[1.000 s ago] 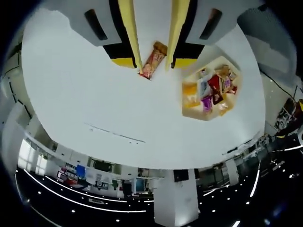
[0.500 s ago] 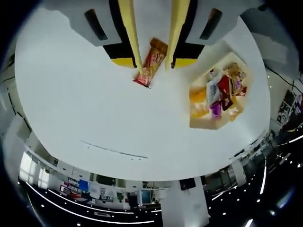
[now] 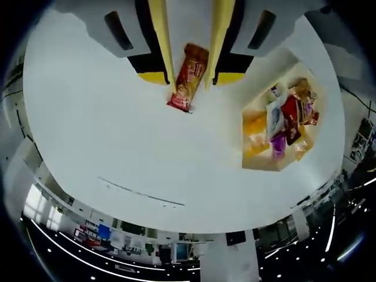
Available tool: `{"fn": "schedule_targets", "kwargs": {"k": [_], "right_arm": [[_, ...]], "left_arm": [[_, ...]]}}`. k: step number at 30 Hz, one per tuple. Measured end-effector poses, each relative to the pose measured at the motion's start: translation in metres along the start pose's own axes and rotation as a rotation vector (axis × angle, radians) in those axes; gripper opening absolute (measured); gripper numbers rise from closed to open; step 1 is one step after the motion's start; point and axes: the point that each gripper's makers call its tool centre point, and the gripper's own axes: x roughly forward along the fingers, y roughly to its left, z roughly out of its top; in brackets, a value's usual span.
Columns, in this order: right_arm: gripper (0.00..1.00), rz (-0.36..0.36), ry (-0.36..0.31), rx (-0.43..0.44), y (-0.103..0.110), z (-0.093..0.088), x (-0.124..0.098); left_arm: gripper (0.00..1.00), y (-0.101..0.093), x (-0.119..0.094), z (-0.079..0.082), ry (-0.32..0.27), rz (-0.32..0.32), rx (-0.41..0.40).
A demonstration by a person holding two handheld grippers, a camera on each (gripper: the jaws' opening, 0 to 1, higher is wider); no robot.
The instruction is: Place the target food into the container with the food tongs after gripping and lifting it, then release it inside without dropping or visibly crushing the food.
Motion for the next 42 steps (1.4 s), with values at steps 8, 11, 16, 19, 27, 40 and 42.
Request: {"fn": "schedule_targets", "kwargs": {"k": [8,11,16,19,27,40,42], "right_arm": [[0.28,0.020,0.038,-0.048,-0.013,-0.010,-0.006],[0.28,0.058,0.013,-0.053,-0.006,-0.005,-0.006],[0.28,0.058,0.045,-0.092,-0.006,-0.008,0.003],[0.26,0.083,0.061,-0.085,-0.006,-0.013,0.003],[0.23,0.089,0.045,-0.122,-0.004,-0.011,0.002],[0.23,0.098,0.023,-0.090,-0.008,-0.002,-0.009],[0.23,0.093,0.020,-0.096,-0.009,0.000,-0.010]], "left_arm": [[1.00,0.001,0.003,0.003,-0.015,-0.002,-0.009],[1.00,0.000,0.004,0.002,-0.013,-0.004,-0.016],[1.00,-0.001,0.005,0.003,-0.009,-0.016,-0.010],[1.00,0.001,0.005,-0.007,0.014,-0.016,-0.007],[0.99,0.002,0.005,-0.026,0.086,-0.003,0.048],[1.00,0.003,0.005,-0.029,0.078,-0.025,0.004],[1.00,0.004,0.005,-0.030,0.078,-0.024,-0.001]]}}
